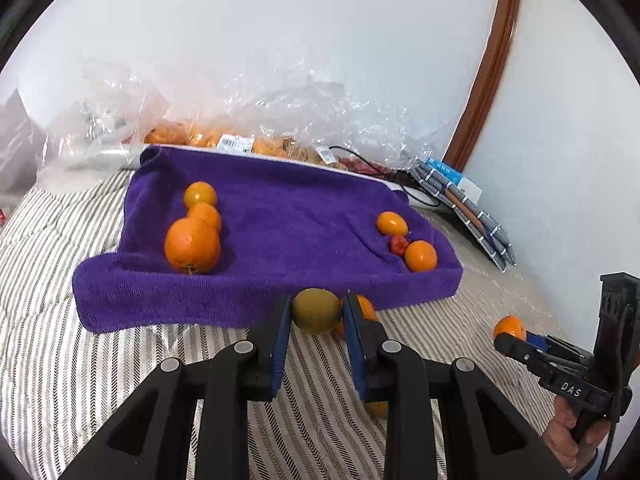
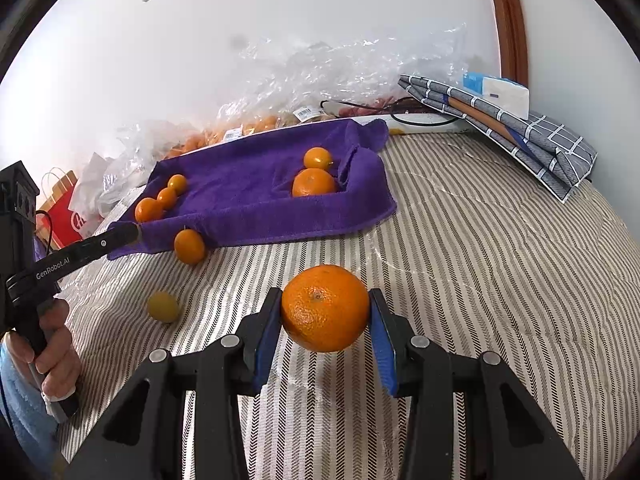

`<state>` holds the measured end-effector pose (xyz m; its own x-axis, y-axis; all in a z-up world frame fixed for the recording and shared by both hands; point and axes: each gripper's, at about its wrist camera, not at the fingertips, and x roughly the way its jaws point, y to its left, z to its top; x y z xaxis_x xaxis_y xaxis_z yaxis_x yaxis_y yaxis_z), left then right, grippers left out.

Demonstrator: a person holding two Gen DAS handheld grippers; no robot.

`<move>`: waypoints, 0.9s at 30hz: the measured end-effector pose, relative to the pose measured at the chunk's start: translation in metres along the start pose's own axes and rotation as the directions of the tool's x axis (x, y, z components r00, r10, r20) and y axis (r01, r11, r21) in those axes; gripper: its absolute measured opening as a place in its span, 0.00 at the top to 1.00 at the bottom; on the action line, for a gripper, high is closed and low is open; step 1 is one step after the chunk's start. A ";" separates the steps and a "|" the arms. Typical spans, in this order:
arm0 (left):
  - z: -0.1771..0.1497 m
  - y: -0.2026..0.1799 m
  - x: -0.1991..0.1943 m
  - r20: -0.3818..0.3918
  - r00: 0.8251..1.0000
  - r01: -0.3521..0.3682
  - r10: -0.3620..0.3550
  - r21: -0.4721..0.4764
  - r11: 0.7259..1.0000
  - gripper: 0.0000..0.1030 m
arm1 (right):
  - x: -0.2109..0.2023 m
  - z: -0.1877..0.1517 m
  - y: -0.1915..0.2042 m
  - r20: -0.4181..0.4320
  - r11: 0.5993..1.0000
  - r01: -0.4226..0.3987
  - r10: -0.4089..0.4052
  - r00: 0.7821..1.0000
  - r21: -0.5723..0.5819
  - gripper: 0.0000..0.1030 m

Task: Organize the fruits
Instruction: 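Grasp the yellow-green fruit with the left tool while the right tool lifts its orange, then carry both fruits over the towel and open both tools to drop them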

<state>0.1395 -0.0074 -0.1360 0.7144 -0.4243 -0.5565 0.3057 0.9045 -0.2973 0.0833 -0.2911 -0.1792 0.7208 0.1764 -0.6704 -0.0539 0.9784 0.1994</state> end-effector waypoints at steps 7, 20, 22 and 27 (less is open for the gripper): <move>0.017 0.005 -0.018 0.030 0.999 -0.040 0.041 -0.027 0.999 0.76 | -0.001 0.011 0.006 -0.002 1.000 0.003 -0.003 1.000 0.010 0.59; 0.110 0.064 -0.013 0.087 0.978 -0.174 0.189 -0.150 0.973 0.75 | 0.023 0.119 0.062 0.114 0.993 -0.065 0.076 0.991 -0.102 0.59; 0.115 0.076 -0.002 0.093 0.978 -0.172 0.188 -0.163 0.972 0.76 | 0.037 0.132 0.069 0.118 0.991 -0.075 0.088 0.989 -0.107 0.59; 0.103 0.093 0.010 0.104 0.986 -0.112 0.132 -0.186 0.976 0.75 | 0.076 0.133 0.070 0.102 0.990 -0.126 0.132 0.986 -0.056 0.59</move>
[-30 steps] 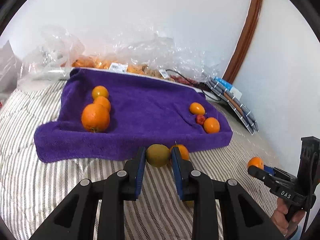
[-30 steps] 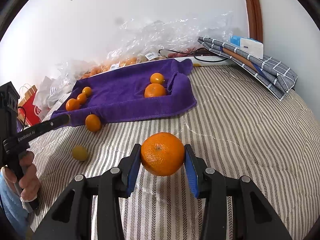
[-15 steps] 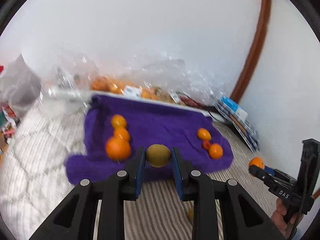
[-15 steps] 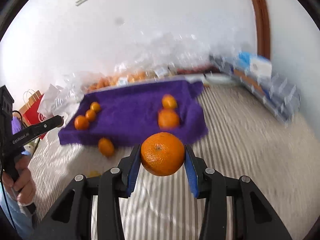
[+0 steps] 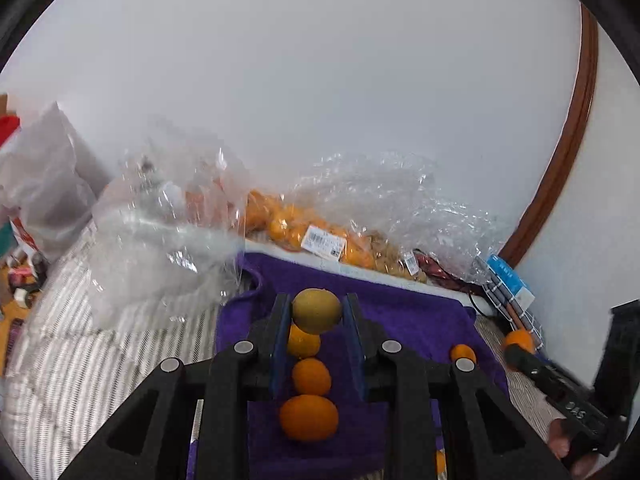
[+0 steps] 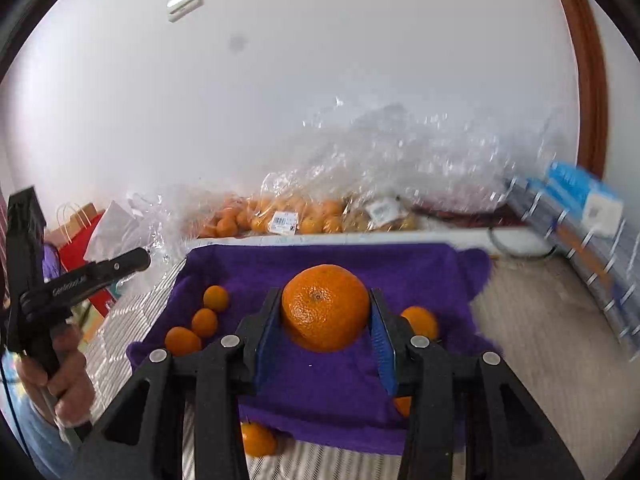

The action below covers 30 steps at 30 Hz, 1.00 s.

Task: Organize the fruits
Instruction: 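Carry both fruits over the towel and open both tools to drop them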

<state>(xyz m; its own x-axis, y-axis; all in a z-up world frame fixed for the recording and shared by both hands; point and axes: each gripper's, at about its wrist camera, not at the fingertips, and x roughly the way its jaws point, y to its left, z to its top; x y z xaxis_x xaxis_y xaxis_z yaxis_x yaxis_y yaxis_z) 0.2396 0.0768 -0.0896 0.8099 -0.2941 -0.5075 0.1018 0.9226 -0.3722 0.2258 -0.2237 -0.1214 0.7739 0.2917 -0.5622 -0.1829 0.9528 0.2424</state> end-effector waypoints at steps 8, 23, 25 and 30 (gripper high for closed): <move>-0.018 0.008 0.029 -0.068 0.995 -0.072 0.074 0.024 0.997 0.75 | 0.037 -0.023 -0.007 -0.142 0.999 -0.038 0.041 0.989 0.023 0.59; -0.029 0.013 0.045 -0.111 0.986 -0.119 0.125 0.053 0.991 0.75 | 0.049 -0.038 0.008 -0.172 0.992 0.055 -0.074 0.982 -0.116 0.59; -0.030 0.011 0.047 -0.115 0.985 -0.123 0.129 0.062 0.991 0.75 | 0.051 -0.039 0.007 -0.183 0.992 0.052 -0.071 0.981 -0.111 0.59; -0.032 0.005 0.053 -0.131 0.980 -0.140 0.152 0.096 0.986 0.75 | 0.052 -0.040 0.007 -0.184 0.992 0.061 -0.081 0.980 -0.114 0.59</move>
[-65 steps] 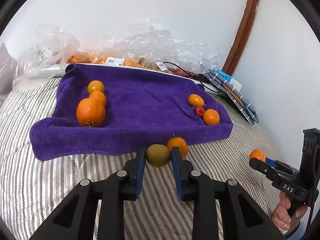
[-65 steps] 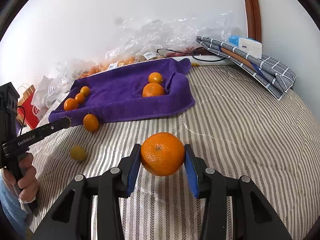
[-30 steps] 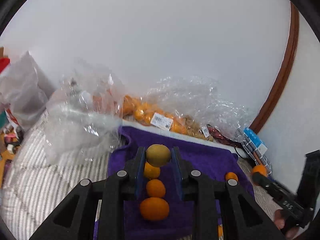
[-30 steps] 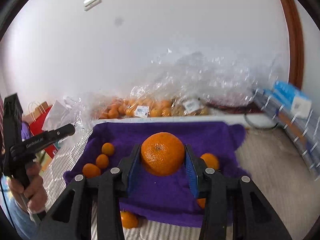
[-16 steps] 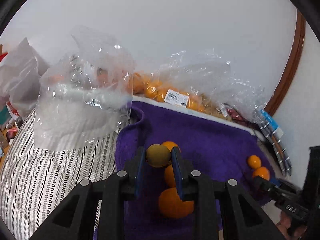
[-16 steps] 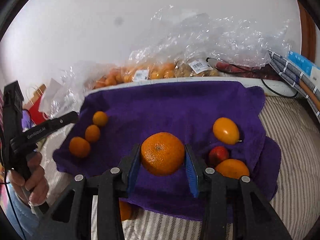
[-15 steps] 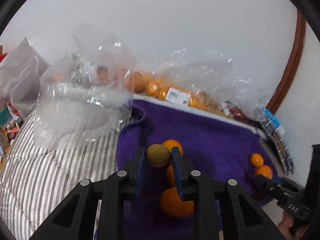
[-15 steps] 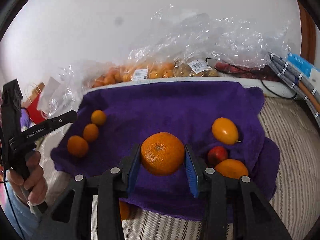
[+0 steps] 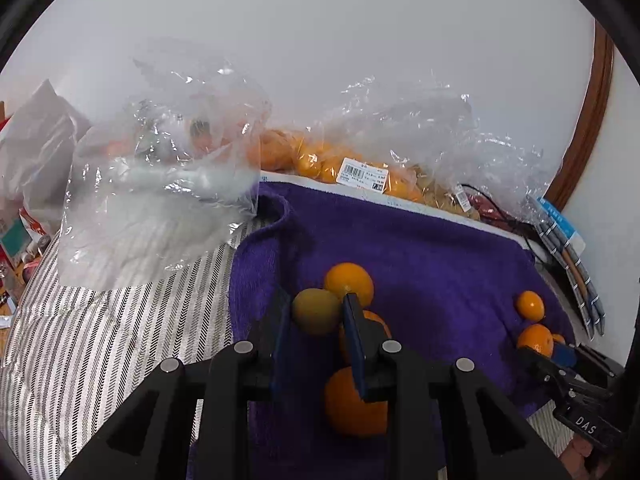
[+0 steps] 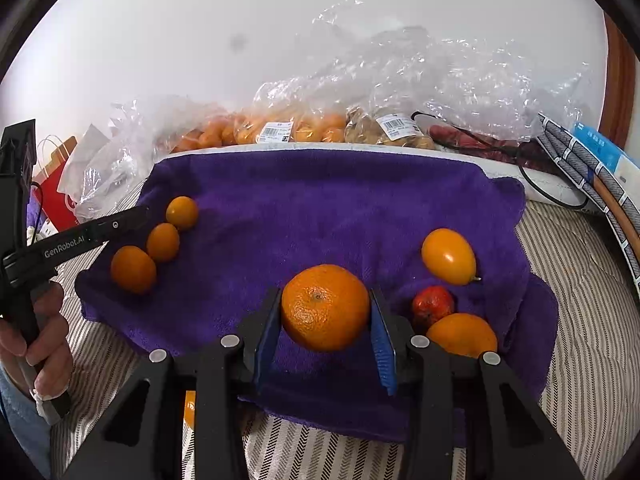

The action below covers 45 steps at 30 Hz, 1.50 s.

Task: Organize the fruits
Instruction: 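Carry both fruits over the towel and open both tools to drop them, then grasp a second yellow-green fruit with the right tool while the left tool reaches an orange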

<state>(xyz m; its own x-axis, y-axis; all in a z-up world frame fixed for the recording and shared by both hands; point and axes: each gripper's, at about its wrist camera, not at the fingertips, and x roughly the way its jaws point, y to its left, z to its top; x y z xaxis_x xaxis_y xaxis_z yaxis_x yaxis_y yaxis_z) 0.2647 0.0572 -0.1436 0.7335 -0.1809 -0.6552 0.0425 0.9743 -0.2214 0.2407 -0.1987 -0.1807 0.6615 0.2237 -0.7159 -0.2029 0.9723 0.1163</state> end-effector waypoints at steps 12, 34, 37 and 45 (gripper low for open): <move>0.000 -0.003 0.004 -0.006 1.000 -0.003 0.003 0.021 1.000 0.75 | 0.003 -0.001 0.003 0.000 1.000 0.027 -0.027 1.000 -0.010 0.59; 0.003 -0.007 -0.015 0.047 0.998 0.041 -0.043 0.035 0.999 0.60 | -0.064 -0.014 0.010 0.088 0.995 0.089 -0.093 0.992 0.051 0.46; 0.003 -0.008 -0.020 0.065 0.997 0.036 -0.039 0.040 0.999 0.60 | -0.080 -0.035 0.021 0.075 0.997 0.048 -0.052 0.996 0.054 0.46; -0.010 -0.014 -0.046 0.127 0.992 -0.027 0.014 0.097 0.995 0.59 | -0.087 -0.083 0.060 -0.004 0.999 -0.037 0.037 0.999 0.038 0.50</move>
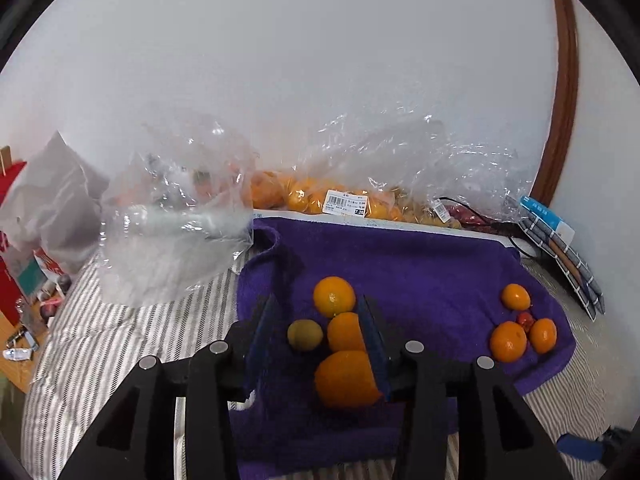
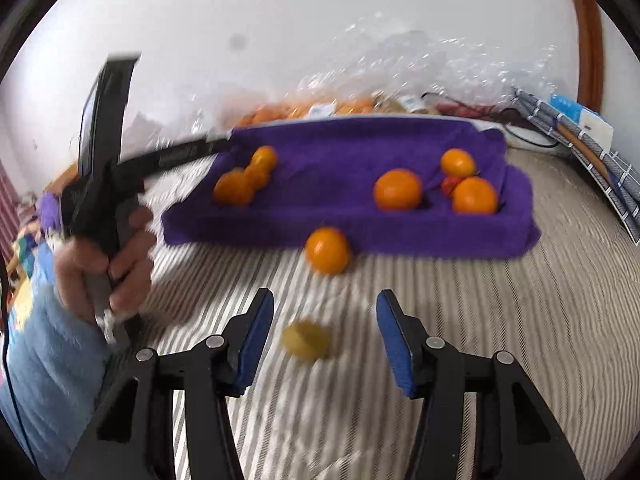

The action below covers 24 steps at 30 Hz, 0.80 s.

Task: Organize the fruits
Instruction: 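Grasp a second yellow-green fruit with the right tool while the left tool reaches an orange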

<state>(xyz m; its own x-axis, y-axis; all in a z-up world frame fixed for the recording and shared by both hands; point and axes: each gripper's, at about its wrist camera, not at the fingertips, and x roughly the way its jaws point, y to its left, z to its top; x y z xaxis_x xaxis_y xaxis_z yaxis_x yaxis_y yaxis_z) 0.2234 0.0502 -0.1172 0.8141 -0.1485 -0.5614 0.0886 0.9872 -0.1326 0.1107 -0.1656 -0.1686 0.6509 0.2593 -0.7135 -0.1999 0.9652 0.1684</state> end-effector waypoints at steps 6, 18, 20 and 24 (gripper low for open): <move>-0.017 -0.005 -0.029 0.011 1.000 0.024 -0.025 0.042 0.999 0.59 | 0.014 -0.011 0.008 -0.048 1.000 0.024 -0.024 0.999 -0.011 0.62; -0.043 -0.017 -0.045 -0.044 0.999 0.019 -0.016 0.081 0.997 0.59 | -0.002 -0.021 -0.008 -0.017 0.999 0.051 -0.051 0.999 0.010 0.72; -0.049 -0.024 -0.049 -0.059 0.997 0.045 -0.040 0.091 0.995 0.59 | -0.008 -0.022 -0.019 -0.006 0.996 0.085 -0.085 0.996 0.006 0.72; -0.060 -0.040 -0.052 -0.100 0.992 0.087 -0.077 0.102 0.991 0.59 | -0.025 -0.027 -0.051 0.022 0.988 0.149 -0.150 0.988 0.031 0.72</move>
<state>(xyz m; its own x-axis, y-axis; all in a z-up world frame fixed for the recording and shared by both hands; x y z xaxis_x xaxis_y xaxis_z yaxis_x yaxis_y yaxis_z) 0.1428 0.0153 -0.1321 0.7432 -0.2290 -0.6286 0.2175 0.9713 -0.0968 0.0847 -0.2227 -0.1774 0.6896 0.1121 -0.7155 -0.0778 0.9937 0.0807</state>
